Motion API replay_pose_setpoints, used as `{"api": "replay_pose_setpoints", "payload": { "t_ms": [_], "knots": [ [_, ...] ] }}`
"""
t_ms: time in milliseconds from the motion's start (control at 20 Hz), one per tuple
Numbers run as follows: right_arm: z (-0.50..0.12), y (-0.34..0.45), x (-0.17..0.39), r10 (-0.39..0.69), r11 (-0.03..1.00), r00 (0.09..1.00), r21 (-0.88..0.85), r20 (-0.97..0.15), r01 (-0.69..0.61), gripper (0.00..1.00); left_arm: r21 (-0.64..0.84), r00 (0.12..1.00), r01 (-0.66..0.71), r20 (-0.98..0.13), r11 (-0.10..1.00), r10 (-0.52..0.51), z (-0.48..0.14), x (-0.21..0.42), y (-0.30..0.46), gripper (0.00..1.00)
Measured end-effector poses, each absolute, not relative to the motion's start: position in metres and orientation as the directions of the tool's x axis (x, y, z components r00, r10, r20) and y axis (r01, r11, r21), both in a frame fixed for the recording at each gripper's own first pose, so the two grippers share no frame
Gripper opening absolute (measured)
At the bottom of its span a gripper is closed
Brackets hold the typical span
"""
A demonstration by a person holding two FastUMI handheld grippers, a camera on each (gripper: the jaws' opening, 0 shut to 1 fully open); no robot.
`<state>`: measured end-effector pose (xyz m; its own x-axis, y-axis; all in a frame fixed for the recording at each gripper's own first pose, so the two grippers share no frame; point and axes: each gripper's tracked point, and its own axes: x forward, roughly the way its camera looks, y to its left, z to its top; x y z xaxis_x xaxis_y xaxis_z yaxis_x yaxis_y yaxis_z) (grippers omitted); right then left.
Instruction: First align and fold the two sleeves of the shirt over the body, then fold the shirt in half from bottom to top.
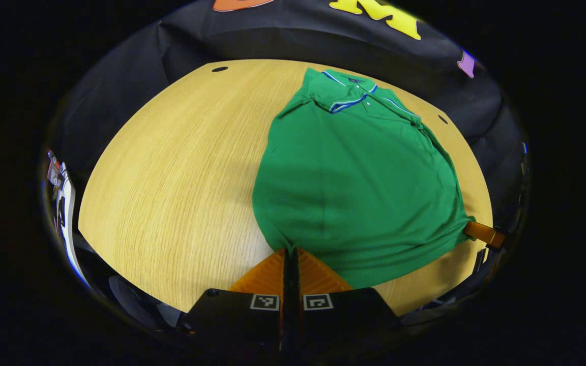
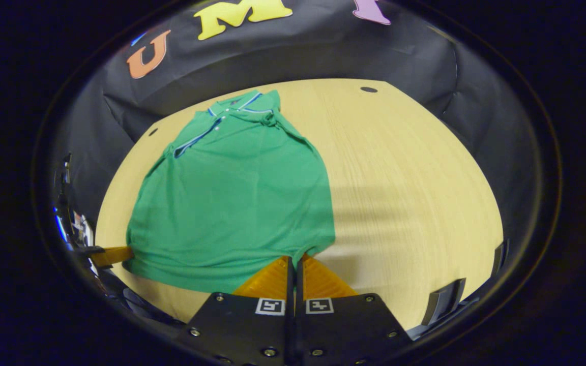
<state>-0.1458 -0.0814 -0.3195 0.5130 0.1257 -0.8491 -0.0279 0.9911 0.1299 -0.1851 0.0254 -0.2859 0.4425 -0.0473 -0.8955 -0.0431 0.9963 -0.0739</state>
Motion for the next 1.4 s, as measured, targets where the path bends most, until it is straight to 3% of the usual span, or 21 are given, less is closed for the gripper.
{"api": "replay_pose_setpoints", "payload": {
  "t_ms": [1400],
  "knots": [
    [-0.241, -0.048, 0.039, 0.219, 0.969, 0.718, 0.231, -0.660, -0.084, 0.00, -0.082, 0.693, 0.026, -0.716, 0.996, -0.077, -0.201, 0.019, 0.019, 0.03]
  ]
}}
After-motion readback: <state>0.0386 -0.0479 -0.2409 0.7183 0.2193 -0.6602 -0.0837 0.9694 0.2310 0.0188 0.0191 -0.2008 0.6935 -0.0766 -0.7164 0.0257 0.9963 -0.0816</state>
